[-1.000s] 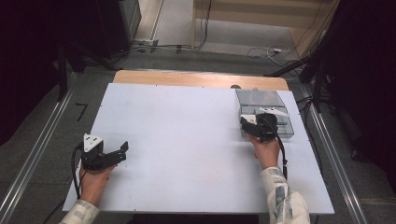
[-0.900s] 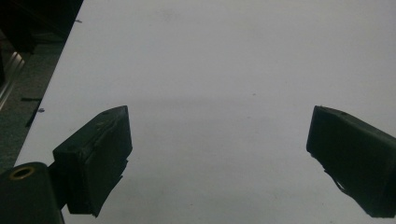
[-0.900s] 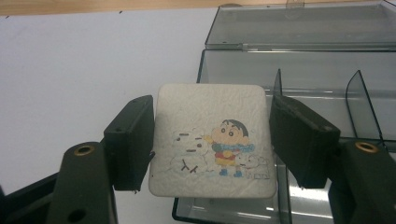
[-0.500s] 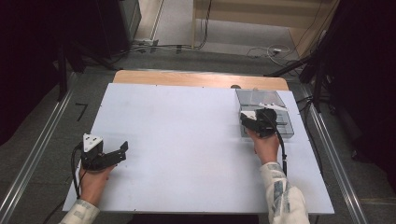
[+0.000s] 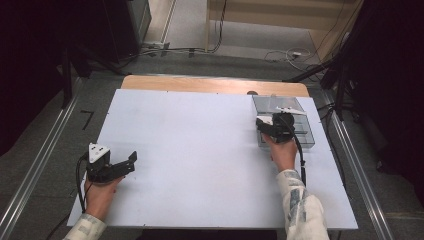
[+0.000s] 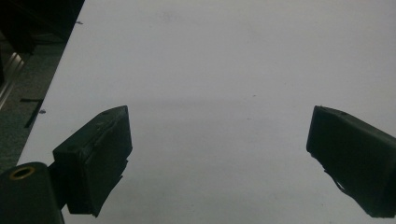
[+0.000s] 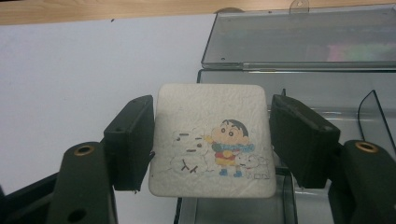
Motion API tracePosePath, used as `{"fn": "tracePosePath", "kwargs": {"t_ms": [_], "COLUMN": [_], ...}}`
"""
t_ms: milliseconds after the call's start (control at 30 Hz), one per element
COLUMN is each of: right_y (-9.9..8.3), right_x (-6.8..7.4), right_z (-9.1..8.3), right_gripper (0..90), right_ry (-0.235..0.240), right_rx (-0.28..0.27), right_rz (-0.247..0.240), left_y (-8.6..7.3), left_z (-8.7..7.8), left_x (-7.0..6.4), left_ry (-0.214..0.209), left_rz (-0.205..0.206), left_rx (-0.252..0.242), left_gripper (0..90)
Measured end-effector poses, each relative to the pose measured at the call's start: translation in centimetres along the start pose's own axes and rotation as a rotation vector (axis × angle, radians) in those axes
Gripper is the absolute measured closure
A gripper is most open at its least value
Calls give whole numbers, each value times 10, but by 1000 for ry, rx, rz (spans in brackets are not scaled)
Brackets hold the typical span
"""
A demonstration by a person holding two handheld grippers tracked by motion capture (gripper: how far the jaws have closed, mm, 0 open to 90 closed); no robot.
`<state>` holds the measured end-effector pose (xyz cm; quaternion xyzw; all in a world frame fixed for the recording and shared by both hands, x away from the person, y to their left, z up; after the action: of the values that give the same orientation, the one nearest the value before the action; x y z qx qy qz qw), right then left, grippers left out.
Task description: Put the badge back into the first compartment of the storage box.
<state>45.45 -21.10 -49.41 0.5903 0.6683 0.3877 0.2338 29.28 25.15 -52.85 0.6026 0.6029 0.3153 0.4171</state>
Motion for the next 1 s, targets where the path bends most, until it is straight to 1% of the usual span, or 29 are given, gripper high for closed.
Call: {"fn": "tracePosePath", "kwargs": {"t_ms": [133, 267, 300, 367, 533, 633, 800, 867, 967, 1000], "right_y": [3, 5, 5, 5, 7, 9, 10, 9, 8, 8], "right_x": [-1, -3, -3, -4, -7, -8, -9, -10, -11, -12], "right_z": [4, 8, 9, 11, 16, 19, 22, 24, 27, 28], "right_gripper": [311, 311, 311, 312, 312, 311, 311, 311, 305, 281], "right_ry": [-3, 0, 8, 1, 3, 10, 25, 27, 50, 56], "right_rx": [9, 16, 18, 25, 42, 53, 65, 72, 84, 90], "right_rz": [-3, 9, 13, 11, 27, 34, 62, 64, 81, 85], "left_y": [0, -1, -1, -1, -1, -1, -1, -1, -1, -1], "left_z": [0, 1, 1, 1, 1, 1, 1, 1, 1, 1], "left_x": [0, 1, 1, 1, 1, 2, 2, 2, 2, 2], "left_ry": [-1, -2, -2, 0, 0, 0, -1, -1, 0, 0], "left_rz": [-3, -5, -6, -7, -8, -9, -10, -11, -12, -12], "left_rx": [0, 1, 1, 2, 3, 3, 1, 1, 2, 2], "left_gripper": [70, 70, 70, 70, 70, 70, 70, 70, 70, 71]}}
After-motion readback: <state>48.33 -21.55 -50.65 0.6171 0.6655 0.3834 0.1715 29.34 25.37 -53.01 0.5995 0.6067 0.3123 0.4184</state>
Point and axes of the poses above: each handheld gripper's, and its own axes: z roughly forward along the jaws, y roughly out of its top, x roughly to its left, the point moved 6 cm from there along z, roughly forward along the jaws, and after that the axes turned 4 degrees about -x, right-handed, at the moved point
